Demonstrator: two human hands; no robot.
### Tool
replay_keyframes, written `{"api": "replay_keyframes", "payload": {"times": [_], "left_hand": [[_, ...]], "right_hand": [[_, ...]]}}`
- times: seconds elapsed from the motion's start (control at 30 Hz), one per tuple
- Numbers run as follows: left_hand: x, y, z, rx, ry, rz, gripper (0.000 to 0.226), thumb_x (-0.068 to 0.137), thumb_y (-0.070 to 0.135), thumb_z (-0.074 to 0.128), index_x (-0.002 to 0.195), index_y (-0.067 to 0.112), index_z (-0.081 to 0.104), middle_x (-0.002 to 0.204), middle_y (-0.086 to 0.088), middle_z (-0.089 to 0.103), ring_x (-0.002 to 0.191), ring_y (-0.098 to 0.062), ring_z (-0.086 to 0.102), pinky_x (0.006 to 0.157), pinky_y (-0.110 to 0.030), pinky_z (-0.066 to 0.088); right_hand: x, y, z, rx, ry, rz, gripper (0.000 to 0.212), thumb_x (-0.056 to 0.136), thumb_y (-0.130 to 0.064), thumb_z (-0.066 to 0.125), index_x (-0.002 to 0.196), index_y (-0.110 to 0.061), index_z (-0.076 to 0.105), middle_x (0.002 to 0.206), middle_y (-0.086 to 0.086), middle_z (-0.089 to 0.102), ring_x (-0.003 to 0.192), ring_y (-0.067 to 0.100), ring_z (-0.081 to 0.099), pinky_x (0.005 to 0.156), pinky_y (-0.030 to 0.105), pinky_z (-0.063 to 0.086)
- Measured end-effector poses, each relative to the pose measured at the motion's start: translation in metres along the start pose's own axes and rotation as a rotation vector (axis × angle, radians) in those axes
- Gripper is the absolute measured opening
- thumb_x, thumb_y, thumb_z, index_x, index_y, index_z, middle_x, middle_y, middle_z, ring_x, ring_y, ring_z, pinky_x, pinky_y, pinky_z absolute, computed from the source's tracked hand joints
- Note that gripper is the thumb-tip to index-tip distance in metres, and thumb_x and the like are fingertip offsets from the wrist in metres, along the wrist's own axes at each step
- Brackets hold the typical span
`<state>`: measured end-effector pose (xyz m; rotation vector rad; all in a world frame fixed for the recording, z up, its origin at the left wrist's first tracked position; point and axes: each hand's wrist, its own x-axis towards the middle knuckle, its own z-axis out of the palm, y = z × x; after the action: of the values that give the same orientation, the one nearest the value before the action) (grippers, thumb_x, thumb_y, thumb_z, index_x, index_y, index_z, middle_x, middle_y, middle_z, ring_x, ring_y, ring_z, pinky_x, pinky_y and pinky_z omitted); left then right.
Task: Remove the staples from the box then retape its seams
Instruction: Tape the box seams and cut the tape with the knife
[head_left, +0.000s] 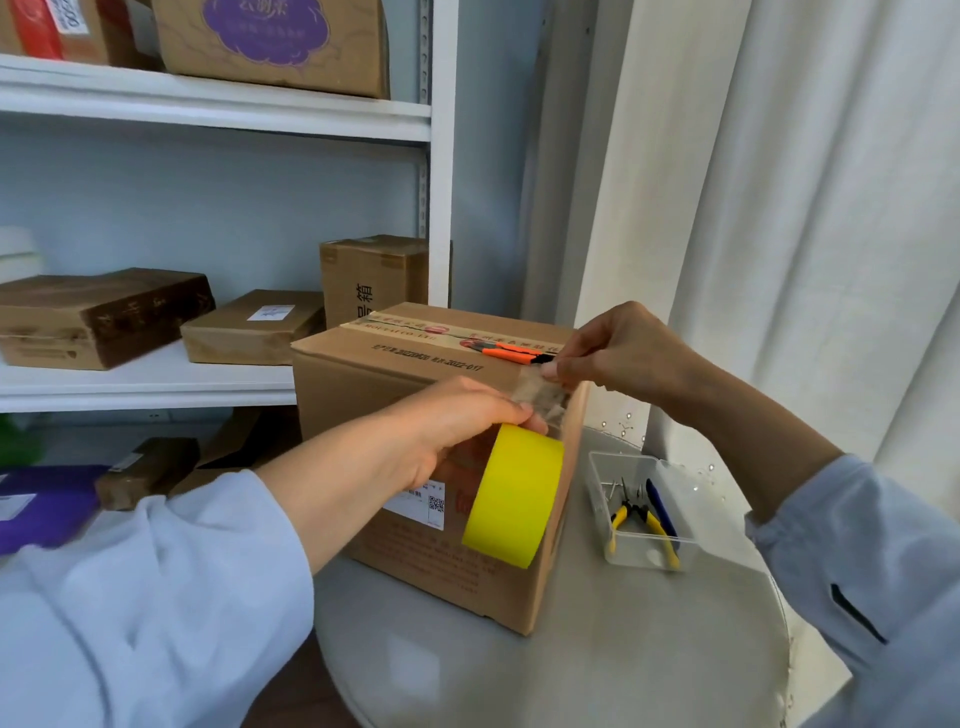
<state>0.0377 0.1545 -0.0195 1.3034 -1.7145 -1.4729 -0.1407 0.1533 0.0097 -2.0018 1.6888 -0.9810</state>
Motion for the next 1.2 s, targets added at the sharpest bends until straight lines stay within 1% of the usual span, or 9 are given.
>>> {"api": "replay_keyframes", "payload": {"times": [0.17,0.37,0.47,0.6,0.8,0.87,0.93,1.0,1.2], "left_hand": [[0.008,0.0,-0.003,0.022,0.003,-0.036,0.023,0.09,0.035,0.061,0.083,0.02,0.076,0.077,-0.001,0.071,0.061,-0.011,0.063,0.048,-0.019,0.047],[0.014,0.0,-0.003,0.021,0.004,-0.035,0.024,0.089,0.034,0.062,0.076,0.02,0.077,0.077,-0.001,0.073,0.062,-0.011,0.064,0.049,-0.018,0.047],[0.015,-0.001,-0.003,-0.005,-0.006,-0.044,0.026,0.088,0.035,0.063,0.074,0.02,0.077,0.082,-0.004,0.074,0.066,-0.013,0.066,0.057,-0.023,0.05],[0.015,-0.005,0.0,-0.028,0.023,-0.034,0.03,0.088,0.041,0.061,0.076,0.017,0.076,0.071,0.0,0.073,0.055,-0.009,0.065,0.051,-0.019,0.047],[0.014,-0.006,0.006,-0.074,0.072,0.001,0.038,0.089,0.034,0.063,0.056,0.018,0.073,0.059,0.0,0.069,0.046,-0.008,0.061,0.047,-0.017,0.045],[0.012,-0.006,0.006,-0.074,0.08,0.007,0.042,0.089,0.034,0.063,0.05,0.019,0.072,0.055,0.001,0.067,0.044,-0.007,0.06,0.044,-0.015,0.044],[0.011,-0.005,0.006,-0.077,0.08,0.009,0.04,0.089,0.033,0.063,0.053,0.019,0.072,0.058,0.0,0.069,0.046,-0.008,0.061,0.046,-0.016,0.045],[0.01,-0.005,0.007,-0.073,0.083,0.01,0.036,0.088,0.034,0.064,0.057,0.018,0.073,0.059,0.0,0.069,0.047,-0.009,0.061,0.046,-0.017,0.046],[0.01,-0.007,0.007,-0.06,0.092,0.017,0.038,0.089,0.034,0.064,0.055,0.019,0.074,0.059,0.001,0.069,0.049,-0.009,0.061,0.049,-0.019,0.047]], "right_hand": [[0.005,0.003,0.003,-0.016,-0.019,0.001,0.012,0.082,-0.021,0.074,0.074,-0.012,0.075,0.068,-0.001,0.064,0.065,0.008,0.048,0.06,0.025,0.037],[0.005,0.005,0.002,-0.036,-0.053,0.013,0.014,0.085,-0.022,0.07,0.078,-0.011,0.074,0.072,-0.002,0.066,0.066,0.009,0.051,0.059,0.024,0.038],[0.007,0.005,0.003,-0.081,-0.058,0.009,0.014,0.085,-0.023,0.071,0.075,-0.013,0.073,0.074,-0.001,0.064,0.067,0.008,0.05,0.058,0.023,0.039],[0.008,0.004,0.004,-0.133,-0.074,-0.019,0.014,0.085,-0.021,0.07,0.073,-0.013,0.071,0.072,0.001,0.063,0.065,0.009,0.05,0.056,0.024,0.039],[0.008,0.002,0.002,-0.176,-0.186,-0.004,0.012,0.091,-0.022,0.063,0.082,-0.013,0.065,0.078,0.0,0.058,0.069,0.011,0.052,0.053,0.022,0.045],[0.009,0.004,0.001,-0.173,-0.207,0.028,0.011,0.091,-0.024,0.063,0.094,-0.013,0.062,0.082,0.0,0.056,0.074,0.012,0.052,0.055,0.023,0.047],[0.007,0.008,0.0,-0.088,-0.25,0.127,0.032,0.089,-0.03,0.065,0.113,-0.017,0.05,0.085,0.002,0.053,0.074,0.013,0.051,0.057,0.026,0.048],[0.005,0.011,-0.001,0.023,-0.274,0.224,0.045,0.088,-0.032,0.065,0.122,-0.021,0.038,0.081,0.005,0.051,0.07,0.013,0.05,0.06,0.027,0.047],[-0.003,0.015,0.008,0.08,-0.254,0.231,0.022,0.1,-0.024,0.045,0.122,-0.025,0.05,0.065,0.003,0.052,0.057,0.011,0.045,0.054,0.025,0.044]]}}
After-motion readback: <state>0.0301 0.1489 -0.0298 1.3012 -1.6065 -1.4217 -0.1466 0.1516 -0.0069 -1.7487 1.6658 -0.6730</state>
